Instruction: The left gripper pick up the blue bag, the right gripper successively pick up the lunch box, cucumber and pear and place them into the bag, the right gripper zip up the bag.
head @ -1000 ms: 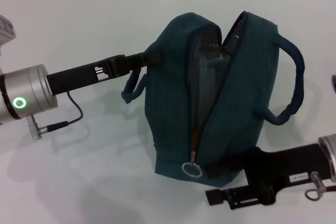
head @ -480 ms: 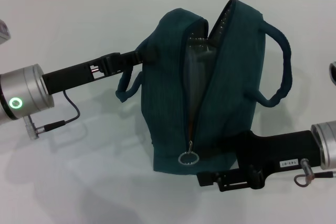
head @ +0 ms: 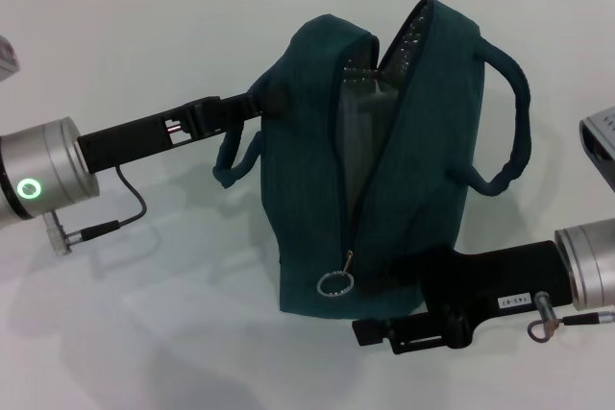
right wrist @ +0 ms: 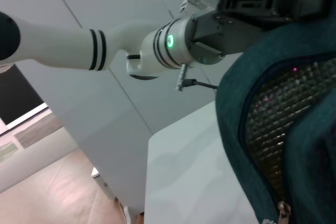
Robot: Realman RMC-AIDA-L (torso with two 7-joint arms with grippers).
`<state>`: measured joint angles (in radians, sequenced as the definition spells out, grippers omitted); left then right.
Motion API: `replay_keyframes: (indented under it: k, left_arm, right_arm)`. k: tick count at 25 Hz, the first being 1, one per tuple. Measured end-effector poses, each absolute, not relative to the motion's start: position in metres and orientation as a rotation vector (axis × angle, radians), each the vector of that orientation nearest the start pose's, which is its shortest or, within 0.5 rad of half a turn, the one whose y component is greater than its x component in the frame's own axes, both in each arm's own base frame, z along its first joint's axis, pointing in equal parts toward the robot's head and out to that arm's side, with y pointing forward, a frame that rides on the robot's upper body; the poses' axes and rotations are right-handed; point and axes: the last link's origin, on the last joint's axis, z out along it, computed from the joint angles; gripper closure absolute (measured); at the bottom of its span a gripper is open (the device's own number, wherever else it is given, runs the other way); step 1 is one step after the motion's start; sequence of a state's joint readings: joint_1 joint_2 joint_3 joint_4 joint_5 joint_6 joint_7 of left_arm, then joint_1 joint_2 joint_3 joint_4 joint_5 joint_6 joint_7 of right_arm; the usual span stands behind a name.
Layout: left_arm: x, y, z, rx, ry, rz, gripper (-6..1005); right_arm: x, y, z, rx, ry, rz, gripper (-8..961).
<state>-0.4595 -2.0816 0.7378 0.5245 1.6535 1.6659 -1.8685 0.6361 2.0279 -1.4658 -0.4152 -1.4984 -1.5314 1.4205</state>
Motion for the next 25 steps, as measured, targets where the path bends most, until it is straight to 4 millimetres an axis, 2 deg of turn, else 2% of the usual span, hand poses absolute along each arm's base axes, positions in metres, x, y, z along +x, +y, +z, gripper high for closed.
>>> replay_keyframes:
  k: [8, 15, 19, 25]
  left_arm:
    - [-0.252, 0.308, 0.002, -2.431, -1.438, -1.326, 938]
    - [-0.252, 0.307, 0.002, -2.428, -1.44, -1.325, 938]
    - [-0.255, 0.305, 0.002, -2.42, -1.445, -1.323, 938]
    - [-0.257, 0.304, 0.003, -2.419, -1.439, -1.319, 938]
  right_arm:
    - [0.218, 0.301, -0.08, -3.106, 0.686, 0.711, 338]
    - [0.207, 0.293, -0.088, -3.168, 0.596, 0.738, 348]
    - [0.212, 0.302, -0.09, -3.092, 0.623, 0.716, 358]
    - [0.209, 0.302, -0.091, -3.085, 0.578, 0.739, 379]
